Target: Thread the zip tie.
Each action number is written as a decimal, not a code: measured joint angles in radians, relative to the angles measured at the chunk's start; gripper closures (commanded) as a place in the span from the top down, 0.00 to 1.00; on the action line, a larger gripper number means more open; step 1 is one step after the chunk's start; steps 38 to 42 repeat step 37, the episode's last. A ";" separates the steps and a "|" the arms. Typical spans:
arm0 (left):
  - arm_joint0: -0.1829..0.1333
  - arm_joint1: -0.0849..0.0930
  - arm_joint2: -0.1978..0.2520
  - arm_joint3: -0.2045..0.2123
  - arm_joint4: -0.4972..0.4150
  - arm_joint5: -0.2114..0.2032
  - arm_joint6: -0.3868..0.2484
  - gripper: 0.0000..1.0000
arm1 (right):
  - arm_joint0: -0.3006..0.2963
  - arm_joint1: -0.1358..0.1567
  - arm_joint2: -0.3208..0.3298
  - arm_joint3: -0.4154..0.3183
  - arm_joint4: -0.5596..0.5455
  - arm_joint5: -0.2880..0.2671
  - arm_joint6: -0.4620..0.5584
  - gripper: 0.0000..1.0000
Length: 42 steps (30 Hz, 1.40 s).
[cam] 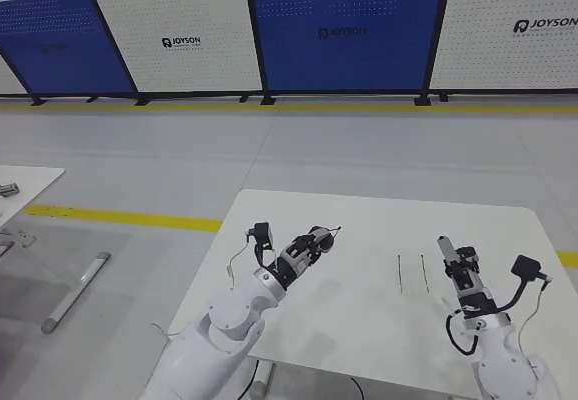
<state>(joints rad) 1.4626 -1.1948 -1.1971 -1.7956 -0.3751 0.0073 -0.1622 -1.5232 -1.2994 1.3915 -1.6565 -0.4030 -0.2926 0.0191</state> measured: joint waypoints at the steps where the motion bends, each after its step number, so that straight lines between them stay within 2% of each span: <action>1: -0.001 -0.002 0.000 0.001 -0.013 -0.004 0.008 0.00 | 0.001 -0.001 0.000 0.003 0.007 0.010 -0.009 1.00; 3: -0.007 -0.005 -0.006 0.009 -0.042 -0.012 0.034 0.00 | 0.008 -0.005 0.009 0.013 0.037 0.045 -0.053 1.00; 6: -0.011 -0.007 -0.023 0.021 -0.052 -0.024 0.073 0.00 | 0.008 -0.007 0.052 0.022 0.085 0.069 -0.119 1.00; 10: -0.010 -0.010 -0.032 0.047 -0.020 -0.045 0.133 0.00 | -0.009 -0.005 0.111 0.017 0.111 0.085 -0.174 1.00; 12: -0.013 -0.013 -0.030 0.065 0.008 -0.058 0.178 0.00 | -0.018 -0.007 0.130 0.011 0.129 0.115 -0.208 1.00; 15: -0.020 -0.019 -0.012 0.094 0.067 -0.086 0.253 0.00 | -0.024 -0.013 0.138 0.005 0.157 0.165 -0.257 1.00; 17: -0.023 -0.022 -0.004 0.109 0.084 -0.094 0.277 0.00 | -0.023 -0.015 0.137 0.004 0.172 0.182 -0.265 1.00; 42: -0.024 -0.022 -0.003 0.110 0.086 -0.094 0.279 0.00 | -0.023 -0.015 0.137 0.004 0.174 0.184 -0.264 1.00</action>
